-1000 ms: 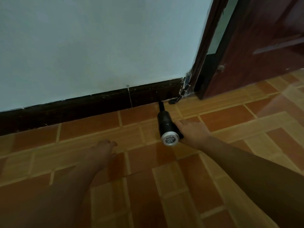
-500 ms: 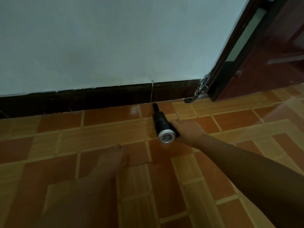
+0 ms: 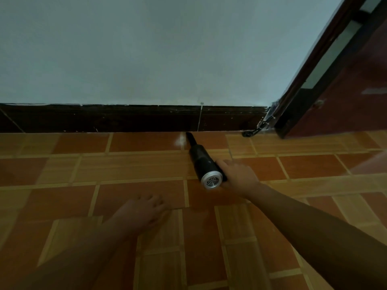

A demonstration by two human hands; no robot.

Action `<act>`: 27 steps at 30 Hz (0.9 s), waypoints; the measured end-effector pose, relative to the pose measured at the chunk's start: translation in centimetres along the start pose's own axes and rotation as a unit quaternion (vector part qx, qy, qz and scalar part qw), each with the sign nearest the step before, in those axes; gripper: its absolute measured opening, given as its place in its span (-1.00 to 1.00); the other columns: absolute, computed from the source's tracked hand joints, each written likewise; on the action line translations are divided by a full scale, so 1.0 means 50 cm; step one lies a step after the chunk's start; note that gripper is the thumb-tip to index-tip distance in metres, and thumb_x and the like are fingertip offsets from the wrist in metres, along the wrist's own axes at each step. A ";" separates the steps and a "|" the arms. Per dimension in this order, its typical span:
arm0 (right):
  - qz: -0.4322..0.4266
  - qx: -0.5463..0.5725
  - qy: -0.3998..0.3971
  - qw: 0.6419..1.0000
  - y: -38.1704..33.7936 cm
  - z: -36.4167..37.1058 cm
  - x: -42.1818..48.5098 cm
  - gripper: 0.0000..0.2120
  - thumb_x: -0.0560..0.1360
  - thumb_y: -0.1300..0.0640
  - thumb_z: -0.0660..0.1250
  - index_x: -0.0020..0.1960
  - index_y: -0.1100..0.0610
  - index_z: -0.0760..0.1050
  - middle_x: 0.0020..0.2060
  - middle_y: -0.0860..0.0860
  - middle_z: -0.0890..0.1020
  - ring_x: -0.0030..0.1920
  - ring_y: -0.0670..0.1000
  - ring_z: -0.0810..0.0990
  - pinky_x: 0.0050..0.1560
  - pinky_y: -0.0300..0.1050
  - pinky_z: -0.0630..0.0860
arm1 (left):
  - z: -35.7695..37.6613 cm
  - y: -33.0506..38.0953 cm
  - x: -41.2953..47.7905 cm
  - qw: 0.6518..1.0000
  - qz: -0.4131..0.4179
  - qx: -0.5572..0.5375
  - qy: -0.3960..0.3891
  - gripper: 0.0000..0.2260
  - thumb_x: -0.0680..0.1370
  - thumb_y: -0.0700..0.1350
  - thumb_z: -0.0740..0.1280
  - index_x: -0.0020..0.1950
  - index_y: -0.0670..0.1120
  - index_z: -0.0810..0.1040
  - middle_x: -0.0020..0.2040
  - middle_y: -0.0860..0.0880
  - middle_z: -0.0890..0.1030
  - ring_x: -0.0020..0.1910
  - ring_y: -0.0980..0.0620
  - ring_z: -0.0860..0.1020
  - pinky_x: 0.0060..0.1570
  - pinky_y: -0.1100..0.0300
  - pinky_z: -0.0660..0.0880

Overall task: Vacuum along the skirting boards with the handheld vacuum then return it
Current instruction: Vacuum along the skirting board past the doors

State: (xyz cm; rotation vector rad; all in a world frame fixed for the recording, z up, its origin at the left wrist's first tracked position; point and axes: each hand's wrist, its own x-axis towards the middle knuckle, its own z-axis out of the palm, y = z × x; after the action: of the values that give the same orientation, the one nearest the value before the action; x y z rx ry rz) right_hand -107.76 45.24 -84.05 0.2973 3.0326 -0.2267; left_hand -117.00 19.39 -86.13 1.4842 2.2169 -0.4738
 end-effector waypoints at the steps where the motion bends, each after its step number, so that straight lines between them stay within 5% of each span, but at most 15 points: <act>1: 0.011 0.017 -0.001 1.000 0.006 0.005 -0.003 -0.54 0.47 -0.02 0.33 0.30 0.06 0.29 0.09 0.02 0.55 0.01 0.04 0.55 -0.16 -0.20 0.34 | -0.001 0.008 0.009 1.000 0.008 0.007 0.000 -0.54 0.65 0.02 0.02 0.54 0.06 -0.01 0.54 -0.04 0.06 0.48 -0.07 0.15 0.40 -0.02 0.24; 9: 0.063 0.053 0.000 0.997 0.052 0.022 -0.034 -0.56 0.48 0.06 0.33 0.31 0.07 0.29 0.08 0.03 0.57 -0.01 0.04 0.57 -0.17 -0.19 0.38 | -0.002 0.034 0.054 0.999 -0.025 -0.025 0.009 -0.60 0.65 0.08 0.01 0.49 0.19 0.05 0.46 -0.03 0.18 0.34 -0.05 0.34 0.27 0.06 0.35; 27: 0.168 0.040 0.033 0.985 0.160 0.038 -0.108 -0.60 0.46 0.06 0.34 0.24 0.09 0.32 -0.07 0.05 0.60 -0.13 0.06 0.59 -0.18 -0.12 0.47 | 0.001 0.057 0.073 0.992 -0.084 -0.075 0.056 -0.63 0.64 0.11 -0.01 0.46 0.18 0.17 0.36 0.03 0.28 0.33 0.04 0.30 0.17 0.12 0.46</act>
State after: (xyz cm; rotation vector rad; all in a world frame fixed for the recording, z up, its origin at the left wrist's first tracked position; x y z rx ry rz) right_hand -100.76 51.72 -86.50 0.8261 2.9768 -0.3166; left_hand -115.56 23.29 -88.20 1.2819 2.4189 -0.2734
